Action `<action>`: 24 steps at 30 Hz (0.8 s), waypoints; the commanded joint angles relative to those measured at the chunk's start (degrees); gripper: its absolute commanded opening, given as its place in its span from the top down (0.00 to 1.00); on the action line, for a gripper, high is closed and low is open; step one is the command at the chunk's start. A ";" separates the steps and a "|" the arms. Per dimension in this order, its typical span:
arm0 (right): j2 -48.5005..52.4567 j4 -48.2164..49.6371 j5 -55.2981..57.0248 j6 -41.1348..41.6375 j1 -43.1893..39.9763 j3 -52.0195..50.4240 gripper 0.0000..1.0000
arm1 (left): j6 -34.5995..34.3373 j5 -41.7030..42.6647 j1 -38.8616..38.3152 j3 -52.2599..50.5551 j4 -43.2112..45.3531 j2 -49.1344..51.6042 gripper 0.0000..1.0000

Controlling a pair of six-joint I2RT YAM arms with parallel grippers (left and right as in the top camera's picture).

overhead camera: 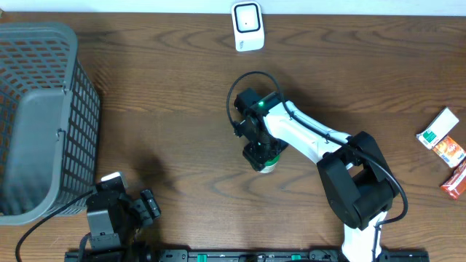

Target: Scan the item barcode

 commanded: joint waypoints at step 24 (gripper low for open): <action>-4.13 12.66 1.42 70.69 0.11 0.61 0.01 | 0.33 0.48 0.02 0.37 -0.17 -0.13 0.14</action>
